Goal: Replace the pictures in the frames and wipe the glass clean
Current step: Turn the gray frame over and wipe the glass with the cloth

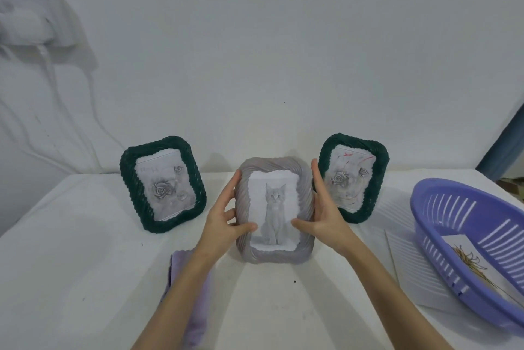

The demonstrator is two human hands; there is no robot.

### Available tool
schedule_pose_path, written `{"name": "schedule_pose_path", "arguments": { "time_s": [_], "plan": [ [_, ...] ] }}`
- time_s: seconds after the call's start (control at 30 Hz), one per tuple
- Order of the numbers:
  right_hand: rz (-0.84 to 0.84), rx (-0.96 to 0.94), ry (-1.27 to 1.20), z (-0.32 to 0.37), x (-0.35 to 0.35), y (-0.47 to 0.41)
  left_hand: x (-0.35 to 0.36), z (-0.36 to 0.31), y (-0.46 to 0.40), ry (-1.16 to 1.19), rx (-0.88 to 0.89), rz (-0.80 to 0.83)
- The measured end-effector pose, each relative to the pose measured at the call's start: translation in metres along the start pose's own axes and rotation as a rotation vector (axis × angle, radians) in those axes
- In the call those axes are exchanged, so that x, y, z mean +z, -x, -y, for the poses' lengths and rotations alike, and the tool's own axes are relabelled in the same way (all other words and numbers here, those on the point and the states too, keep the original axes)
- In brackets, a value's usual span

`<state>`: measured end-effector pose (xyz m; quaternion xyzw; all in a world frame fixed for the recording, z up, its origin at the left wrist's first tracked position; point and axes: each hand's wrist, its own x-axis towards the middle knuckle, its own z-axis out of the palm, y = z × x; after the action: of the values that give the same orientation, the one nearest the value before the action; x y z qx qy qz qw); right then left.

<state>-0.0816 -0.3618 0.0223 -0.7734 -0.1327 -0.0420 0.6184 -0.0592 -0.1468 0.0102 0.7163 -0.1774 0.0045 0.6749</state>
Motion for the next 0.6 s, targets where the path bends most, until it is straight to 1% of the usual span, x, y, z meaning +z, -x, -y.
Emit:
{"name": "schedule_pose_path", "arguments": {
  "time_s": [0.3,0.43,0.6],
  "plan": [
    [-0.077,-0.09,0.003,-0.013,0.003,-0.083,-0.023,0.013,-0.081,-0.085,0.041,-0.075],
    [-0.111,-0.105,-0.002,-0.026,0.002,-0.119,-0.032,0.021,-0.112,-0.122,0.042,-0.109],
    [-0.117,-0.108,-0.025,-0.046,0.003,-0.149,-0.036,0.032,-0.137,-0.13,0.036,-0.113]
  ]
}}
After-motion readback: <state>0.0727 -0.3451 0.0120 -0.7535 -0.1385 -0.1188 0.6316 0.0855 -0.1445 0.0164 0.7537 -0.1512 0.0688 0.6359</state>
